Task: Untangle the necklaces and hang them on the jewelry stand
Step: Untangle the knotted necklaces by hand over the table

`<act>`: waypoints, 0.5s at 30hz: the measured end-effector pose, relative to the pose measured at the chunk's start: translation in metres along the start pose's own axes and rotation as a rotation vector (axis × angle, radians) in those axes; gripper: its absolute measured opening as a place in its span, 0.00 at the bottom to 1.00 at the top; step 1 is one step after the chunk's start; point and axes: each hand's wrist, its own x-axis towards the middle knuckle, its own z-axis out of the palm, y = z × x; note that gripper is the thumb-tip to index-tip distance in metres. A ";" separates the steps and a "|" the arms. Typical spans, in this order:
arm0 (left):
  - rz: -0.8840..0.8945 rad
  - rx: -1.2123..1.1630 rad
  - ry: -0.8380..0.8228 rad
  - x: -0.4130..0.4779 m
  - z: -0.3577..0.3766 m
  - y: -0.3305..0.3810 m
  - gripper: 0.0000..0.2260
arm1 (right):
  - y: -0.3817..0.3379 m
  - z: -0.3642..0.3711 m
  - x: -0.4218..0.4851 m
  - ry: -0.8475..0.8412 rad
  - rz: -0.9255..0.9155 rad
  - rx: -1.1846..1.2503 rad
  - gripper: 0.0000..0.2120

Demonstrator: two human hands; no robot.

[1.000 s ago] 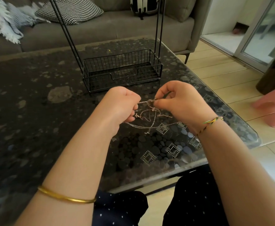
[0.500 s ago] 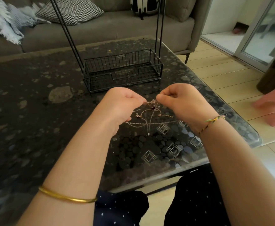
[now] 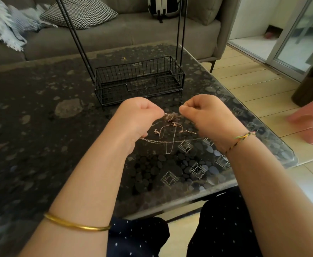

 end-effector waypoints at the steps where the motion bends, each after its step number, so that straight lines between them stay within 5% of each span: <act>1: -0.010 -0.008 0.007 0.001 0.000 0.000 0.03 | 0.000 0.000 0.000 0.006 -0.008 0.030 0.08; 9: -0.013 -0.033 -0.010 0.003 0.000 0.001 0.04 | -0.005 0.005 -0.004 -0.072 -0.137 0.136 0.01; 15: -0.011 -0.052 -0.002 0.002 0.001 0.003 0.04 | -0.002 0.008 -0.001 -0.039 -0.139 0.087 0.07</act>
